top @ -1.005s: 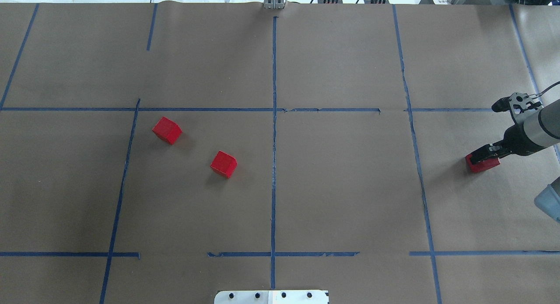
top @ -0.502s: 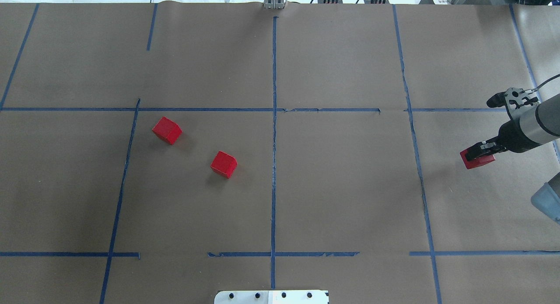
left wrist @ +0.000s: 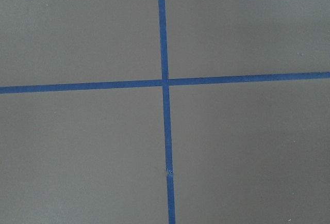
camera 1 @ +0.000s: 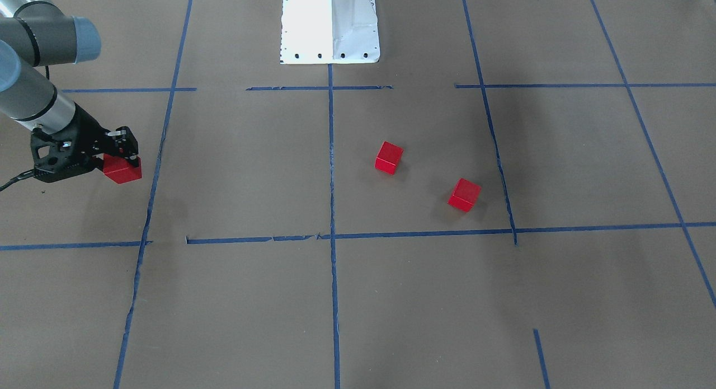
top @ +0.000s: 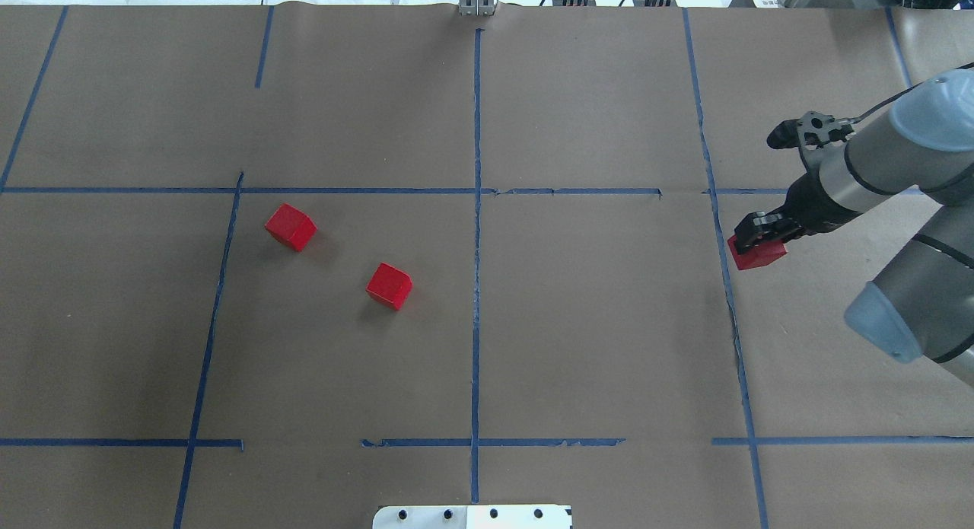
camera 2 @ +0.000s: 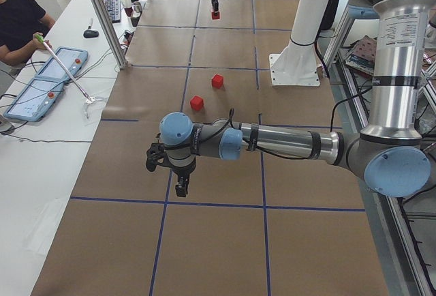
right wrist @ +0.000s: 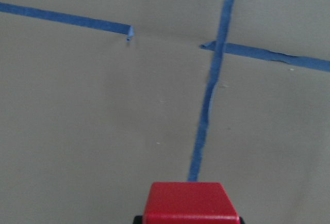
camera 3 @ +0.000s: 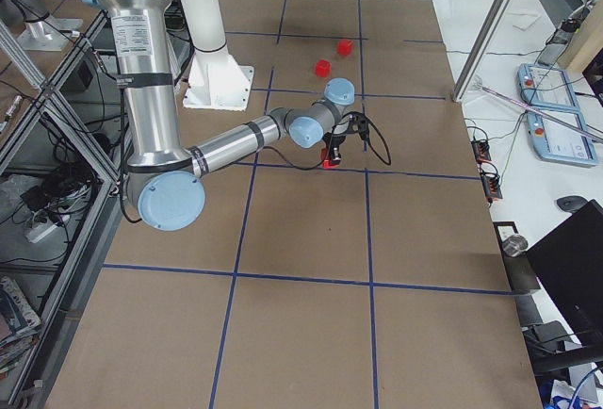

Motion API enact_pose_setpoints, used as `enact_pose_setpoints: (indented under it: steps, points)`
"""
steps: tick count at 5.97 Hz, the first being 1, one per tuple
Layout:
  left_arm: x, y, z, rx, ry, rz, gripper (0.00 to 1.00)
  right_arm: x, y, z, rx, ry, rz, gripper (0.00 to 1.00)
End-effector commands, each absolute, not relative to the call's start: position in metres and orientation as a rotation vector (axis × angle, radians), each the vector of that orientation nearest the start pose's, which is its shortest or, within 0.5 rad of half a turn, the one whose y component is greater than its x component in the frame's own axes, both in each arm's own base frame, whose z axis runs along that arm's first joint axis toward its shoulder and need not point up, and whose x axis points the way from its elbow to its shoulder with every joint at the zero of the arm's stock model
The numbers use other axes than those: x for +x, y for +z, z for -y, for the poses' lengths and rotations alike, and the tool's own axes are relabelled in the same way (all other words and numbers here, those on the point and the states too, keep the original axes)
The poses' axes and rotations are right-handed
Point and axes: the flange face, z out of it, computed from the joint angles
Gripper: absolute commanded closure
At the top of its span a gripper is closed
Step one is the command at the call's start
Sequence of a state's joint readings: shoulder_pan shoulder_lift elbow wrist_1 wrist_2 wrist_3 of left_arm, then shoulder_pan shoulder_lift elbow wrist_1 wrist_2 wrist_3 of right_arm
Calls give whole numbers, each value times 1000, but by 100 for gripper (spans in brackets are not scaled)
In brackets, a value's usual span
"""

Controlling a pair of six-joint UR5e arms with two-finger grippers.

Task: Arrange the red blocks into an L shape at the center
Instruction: 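Carry the red cube with the right gripper toward the table center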

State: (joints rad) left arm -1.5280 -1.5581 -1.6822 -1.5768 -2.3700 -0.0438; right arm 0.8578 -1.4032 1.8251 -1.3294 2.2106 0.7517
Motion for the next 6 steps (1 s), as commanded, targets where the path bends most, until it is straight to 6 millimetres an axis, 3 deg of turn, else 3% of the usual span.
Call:
enact_pose_setpoints:
  steps: [1,4,6]
  points:
    - [-41,602,494,83,54,-802,0,-384,357,450,32,-111,923,100]
    - [-40,601,495,114,65,-802,0,-486,254,405,-5,-4,922,100]
    - [-40,599,494,115,62,-803,0,-554,209,414,-64,121,916,100]
